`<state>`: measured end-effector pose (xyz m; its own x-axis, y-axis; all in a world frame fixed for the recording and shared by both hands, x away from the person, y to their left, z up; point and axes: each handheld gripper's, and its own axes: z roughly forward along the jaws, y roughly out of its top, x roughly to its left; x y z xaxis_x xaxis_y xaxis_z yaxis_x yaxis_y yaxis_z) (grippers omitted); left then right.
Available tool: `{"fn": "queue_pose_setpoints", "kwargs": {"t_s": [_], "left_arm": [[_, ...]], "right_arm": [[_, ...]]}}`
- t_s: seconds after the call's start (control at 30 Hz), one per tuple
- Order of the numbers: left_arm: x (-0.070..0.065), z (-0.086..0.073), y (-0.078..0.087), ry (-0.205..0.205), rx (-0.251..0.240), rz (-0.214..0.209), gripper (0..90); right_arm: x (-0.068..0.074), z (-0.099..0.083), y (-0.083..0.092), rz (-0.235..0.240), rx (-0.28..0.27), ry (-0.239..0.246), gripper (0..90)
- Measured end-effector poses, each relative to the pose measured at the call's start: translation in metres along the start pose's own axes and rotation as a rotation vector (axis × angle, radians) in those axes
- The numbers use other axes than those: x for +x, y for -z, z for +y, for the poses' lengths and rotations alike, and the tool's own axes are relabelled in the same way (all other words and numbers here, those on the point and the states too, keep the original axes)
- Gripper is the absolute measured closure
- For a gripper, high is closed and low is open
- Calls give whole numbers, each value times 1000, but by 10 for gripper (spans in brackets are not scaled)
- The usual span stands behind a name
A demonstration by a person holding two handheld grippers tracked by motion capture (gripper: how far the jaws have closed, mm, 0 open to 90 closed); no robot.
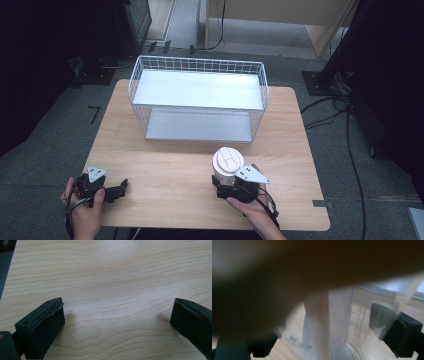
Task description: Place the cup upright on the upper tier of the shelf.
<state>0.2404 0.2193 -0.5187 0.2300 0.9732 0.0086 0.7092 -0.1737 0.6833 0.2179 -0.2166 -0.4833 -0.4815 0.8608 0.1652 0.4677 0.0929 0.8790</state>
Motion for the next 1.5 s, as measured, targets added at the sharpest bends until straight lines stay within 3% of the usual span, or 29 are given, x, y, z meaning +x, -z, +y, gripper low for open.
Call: {"fn": "queue_pose_setpoints", "kwargs": {"t_s": [0.27,0.8,1.23,1.5], "left_arm": [[0,0,0,0,0,0,0],[0,0,0,0,0,0,0],[0,0,0,0,0,0,0],[0,0,0,2,-3,0,0]], "right_arm": [[10,7,-2,-22,-60,41,143],[13,18,3,-17,-108,33,144],[14,44,13,-3,-207,18,151],[13,72,20,-7,-284,13,152]]}}
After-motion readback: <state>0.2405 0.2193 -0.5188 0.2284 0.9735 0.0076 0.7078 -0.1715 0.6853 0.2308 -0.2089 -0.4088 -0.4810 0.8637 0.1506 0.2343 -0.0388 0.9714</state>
